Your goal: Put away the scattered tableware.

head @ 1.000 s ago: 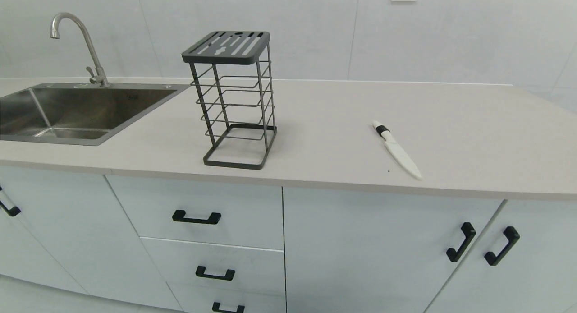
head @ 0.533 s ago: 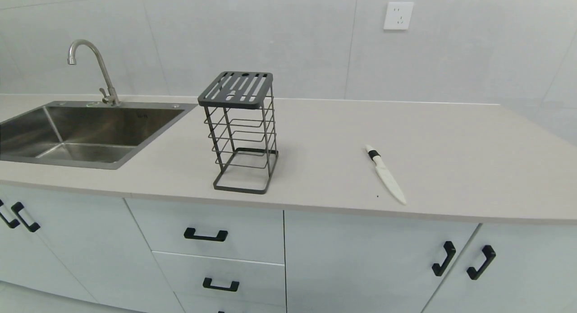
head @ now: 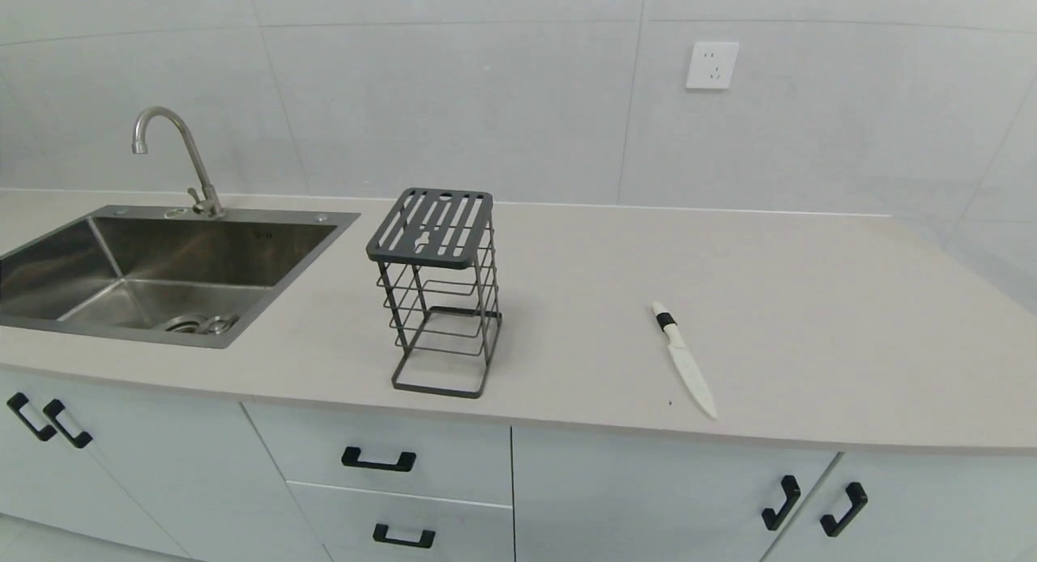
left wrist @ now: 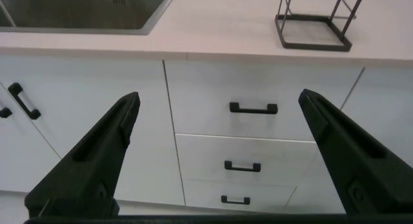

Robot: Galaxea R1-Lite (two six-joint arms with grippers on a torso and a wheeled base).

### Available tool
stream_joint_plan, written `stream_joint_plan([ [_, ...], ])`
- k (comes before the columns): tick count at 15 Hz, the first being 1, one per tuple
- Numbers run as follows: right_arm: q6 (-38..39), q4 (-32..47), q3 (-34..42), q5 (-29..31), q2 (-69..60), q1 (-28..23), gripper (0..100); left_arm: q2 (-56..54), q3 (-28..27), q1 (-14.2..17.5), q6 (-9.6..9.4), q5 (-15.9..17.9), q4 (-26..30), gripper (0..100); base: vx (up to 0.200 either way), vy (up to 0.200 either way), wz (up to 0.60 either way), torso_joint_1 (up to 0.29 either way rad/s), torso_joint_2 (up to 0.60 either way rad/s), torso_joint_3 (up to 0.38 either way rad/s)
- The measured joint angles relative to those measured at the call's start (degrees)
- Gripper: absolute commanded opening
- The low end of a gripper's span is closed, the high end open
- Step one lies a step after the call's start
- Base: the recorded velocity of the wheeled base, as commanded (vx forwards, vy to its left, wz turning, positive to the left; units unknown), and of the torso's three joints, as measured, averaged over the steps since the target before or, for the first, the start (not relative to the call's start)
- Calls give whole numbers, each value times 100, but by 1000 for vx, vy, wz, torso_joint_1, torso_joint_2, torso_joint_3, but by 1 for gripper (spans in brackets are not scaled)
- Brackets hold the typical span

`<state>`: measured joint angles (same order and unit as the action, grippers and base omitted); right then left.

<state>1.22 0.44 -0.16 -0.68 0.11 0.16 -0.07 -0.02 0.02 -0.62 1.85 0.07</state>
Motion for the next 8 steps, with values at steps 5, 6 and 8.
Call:
stream_joint_plan([
  [5, 0, -9, 0, 0, -1, 0, 100, 0, -2, 0, 2, -2, 2, 100, 0, 0, -360, 247, -480, -227],
  [6, 0, -1, 0, 2, 0, 0, 100, 0, 0, -2, 0, 0, 4, 100, 0, 0, 0, 76, -134, -71],
  [8, 0, 0, 2, -2, -1, 0, 100, 0, 0, 0, 0, 0, 2, 100, 0, 0, 0, 23, -40, -18],
])
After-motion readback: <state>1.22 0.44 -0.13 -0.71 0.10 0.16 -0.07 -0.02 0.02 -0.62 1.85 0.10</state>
